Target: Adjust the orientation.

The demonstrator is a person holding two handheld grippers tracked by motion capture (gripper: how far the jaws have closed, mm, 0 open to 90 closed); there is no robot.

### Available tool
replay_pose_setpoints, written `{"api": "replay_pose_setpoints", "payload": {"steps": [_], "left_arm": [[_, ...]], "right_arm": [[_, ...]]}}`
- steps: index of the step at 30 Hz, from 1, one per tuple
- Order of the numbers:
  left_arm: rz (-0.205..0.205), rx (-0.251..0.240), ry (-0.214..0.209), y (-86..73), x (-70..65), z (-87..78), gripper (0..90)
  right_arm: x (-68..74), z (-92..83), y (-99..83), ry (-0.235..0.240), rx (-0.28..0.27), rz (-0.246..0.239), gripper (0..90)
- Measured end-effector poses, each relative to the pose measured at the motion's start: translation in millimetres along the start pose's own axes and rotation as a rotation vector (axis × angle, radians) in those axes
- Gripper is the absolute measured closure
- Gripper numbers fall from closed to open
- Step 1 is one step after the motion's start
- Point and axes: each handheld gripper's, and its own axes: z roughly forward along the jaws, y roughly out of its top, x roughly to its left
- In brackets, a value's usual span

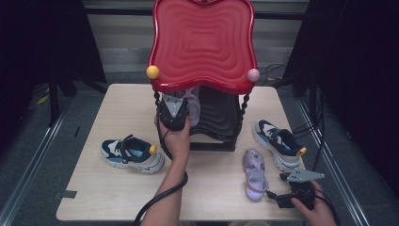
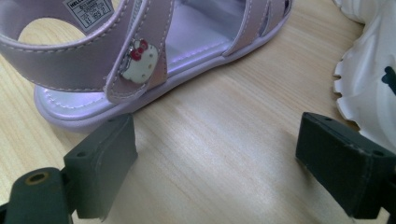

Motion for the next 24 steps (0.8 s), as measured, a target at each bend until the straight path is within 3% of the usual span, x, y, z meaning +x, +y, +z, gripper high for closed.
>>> {"api": "replay_pose_setpoints", "payload": {"steps": [5, 13, 20, 24], "left_arm": [[-0.005, 0.015, 0.008, -5.1, 1.4, 7.7, 80.2], [0.033, 0.033, 0.010, -11.0, 3.9, 6.3, 79.8], [0.042, 0.039, 0.007, -11.1, 4.7, 6.2, 78.7], [0.050, 0.048, 0.025, -9.3, 7.0, 4.7, 69.7]], "right_arm": [[0.0, -0.1, -0.2, 0.003, -0.002, -0.006, 11.6], [0.5, -0.6, -0.4, 0.001, 0.001, -0.006, 11.6], [0.6, -0.7, -0.6, 0.001, 0.001, -0.008, 11.6], [0.7, -0.8, -0.7, 0.001, 0.001, -0.009, 11.6]]}}
